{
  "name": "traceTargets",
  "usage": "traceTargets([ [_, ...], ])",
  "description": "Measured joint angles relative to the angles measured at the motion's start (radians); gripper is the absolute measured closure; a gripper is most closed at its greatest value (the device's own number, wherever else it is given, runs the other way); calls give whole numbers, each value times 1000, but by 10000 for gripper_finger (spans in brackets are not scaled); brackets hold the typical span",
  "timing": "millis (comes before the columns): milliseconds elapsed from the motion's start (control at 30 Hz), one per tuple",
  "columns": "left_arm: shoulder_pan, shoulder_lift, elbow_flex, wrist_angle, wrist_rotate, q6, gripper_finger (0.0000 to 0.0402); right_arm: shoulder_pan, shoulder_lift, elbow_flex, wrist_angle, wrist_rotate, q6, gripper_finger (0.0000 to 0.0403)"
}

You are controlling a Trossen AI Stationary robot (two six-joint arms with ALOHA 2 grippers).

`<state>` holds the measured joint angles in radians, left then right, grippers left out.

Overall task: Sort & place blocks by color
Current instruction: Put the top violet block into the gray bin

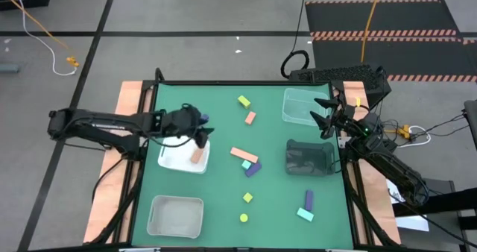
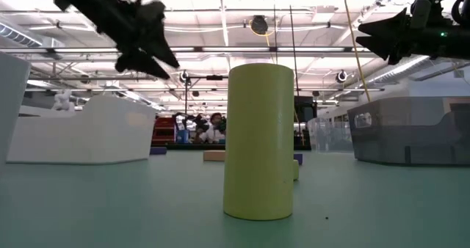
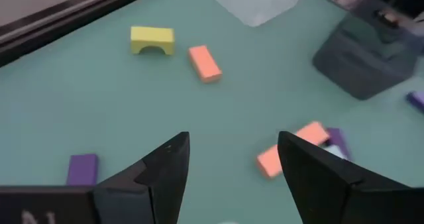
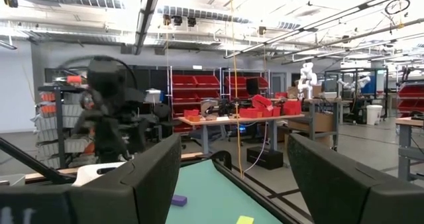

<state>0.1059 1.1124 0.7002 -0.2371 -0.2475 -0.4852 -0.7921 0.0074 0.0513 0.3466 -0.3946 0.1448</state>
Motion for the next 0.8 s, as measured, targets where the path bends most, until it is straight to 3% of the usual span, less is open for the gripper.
traceTargets([
  [467, 346, 283, -1, 25, 212, 13, 169, 0, 0, 0, 0, 0, 0, 133],
  [800, 434, 392, -1, -18, 224, 81, 169, 0, 0, 0, 0, 0, 0, 133],
])
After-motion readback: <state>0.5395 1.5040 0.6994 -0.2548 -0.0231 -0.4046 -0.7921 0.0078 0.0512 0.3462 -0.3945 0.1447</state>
